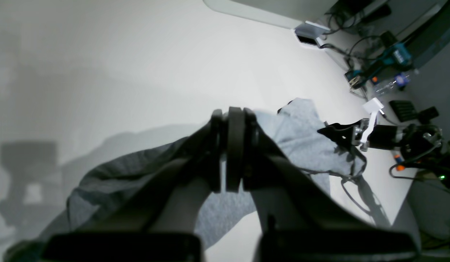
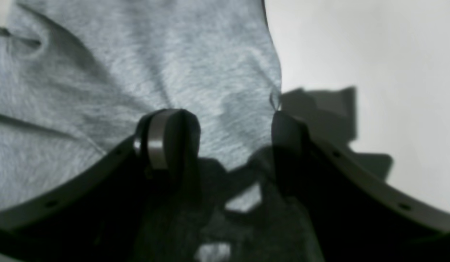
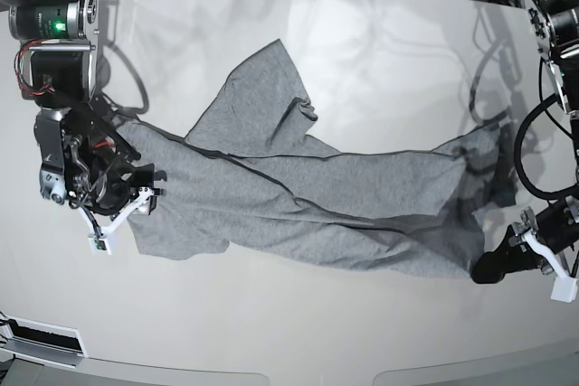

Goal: Layout the t-shirt on the table in an organized manner, then fold the t-shirt properly
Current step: 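Grasp the shirt end with the right gripper and drag it outward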

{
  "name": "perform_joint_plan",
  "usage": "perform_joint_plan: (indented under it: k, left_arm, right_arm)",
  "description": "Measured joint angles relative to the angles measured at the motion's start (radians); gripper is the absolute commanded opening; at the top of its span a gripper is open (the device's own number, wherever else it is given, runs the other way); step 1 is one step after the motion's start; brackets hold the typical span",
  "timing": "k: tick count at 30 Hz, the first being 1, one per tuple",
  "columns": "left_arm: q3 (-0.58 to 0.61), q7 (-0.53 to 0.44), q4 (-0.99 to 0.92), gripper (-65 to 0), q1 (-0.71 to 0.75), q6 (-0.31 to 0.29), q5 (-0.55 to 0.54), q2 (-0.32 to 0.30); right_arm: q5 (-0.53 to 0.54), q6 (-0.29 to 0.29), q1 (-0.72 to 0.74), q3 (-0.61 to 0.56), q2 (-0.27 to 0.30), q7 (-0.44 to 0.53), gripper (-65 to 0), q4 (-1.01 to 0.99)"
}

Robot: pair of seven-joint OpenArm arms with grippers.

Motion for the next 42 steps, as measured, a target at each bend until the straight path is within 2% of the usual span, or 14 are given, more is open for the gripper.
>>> perform_joint_plan:
  k: [5, 8, 11, 18, 24, 27, 28, 29, 30, 31, 32, 39, 40, 42]
  left_arm:
    - [0.0, 0.0, 0.0, -65.0, 0.003, 0.0, 0.0, 0.0]
    - [0.0, 0.001, 0.0, -65.0, 0.002, 0.0, 0.0, 0.001]
    - [0.0, 0.0, 0.0, -65.0, 0.002, 0.0, 0.0, 0.0]
    - [0.0, -0.003, 0.0, -65.0, 0.002, 0.0, 0.0, 0.0]
    - [0.0, -0.003, 0.0, -65.0, 0.002, 0.0, 0.0, 0.0]
    - [0.0, -0.003, 0.0, -65.0, 0.002, 0.0, 0.0, -0.002]
    - [0.0, -0.003, 0.0, -65.0, 0.002, 0.0, 0.0, -0.003]
    - [0.0, -0.003, 0.0, -65.0, 0.002, 0.0, 0.0, -0.003]
    - [0.0, -0.003, 0.0, -65.0, 0.002, 0.0, 0.0, -0.003]
    - [0.0, -0.002, 0.0, -65.0, 0.002, 0.0, 0.0, -0.002]
    - [0.0, -0.003, 0.0, -65.0, 0.002, 0.0, 0.0, -0.003]
    - [0.0, -0.003, 0.0, -65.0, 0.002, 0.0, 0.001, -0.003]
    - [0.0, -0.003, 0.0, -65.0, 0.002, 0.0, 0.001, -0.003]
    - [0.0, -0.002, 0.0, -65.0, 0.002, 0.0, 0.001, -0.003]
  right_arm:
    - [-0.042, 0.027, 0.01, 0.0, 0.002, 0.038, -28.4, -0.015]
    - [-0.093, 0.076, 0.019, 0.0, 0.002, 0.042, -47.6, 0.006]
    - [-0.123, 0.176, 0.045, 0.0, 0.0, -0.026, -65.0, 0.069]
    - [-0.027, 0.315, 0.069, 0.0, 0.002, -0.156, -65.0, 0.36]
    - [0.043, 0.327, 0.071, 0.0, 0.003, -0.236, -63.7, 0.481]
    - [0.042, 0.266, 0.052, 0.0, 0.002, -0.26, -40.8, 0.481]
    - [0.038, 0.236, 0.045, 0.0, 0.002, -0.259, -37.6, 0.481]
    - [0.024, 0.228, 0.04, 0.0, 0.003, -0.257, -40.0, 0.48]
    - [0.009, 0.221, 0.035, 0.0, 0.003, -0.252, -48.7, 0.476]
    - [-0.018, 0.217, 0.031, 0.0, 0.003, -0.238, -62.1, 0.476]
    - [-0.043, 0.212, 0.029, 0.0, 0.003, -0.224, -65.0, 0.476]
    - [-0.074, 0.204, -0.008, 0.0, 0.004, -0.153, -65.0, 0.475]
    - [-0.074, 0.201, -0.013, 0.0, 0.005, -0.146, -62.1, 0.474]
    - [-0.072, 0.158, -0.02, 0.0, 0.003, -0.139, -42.4, 0.474]
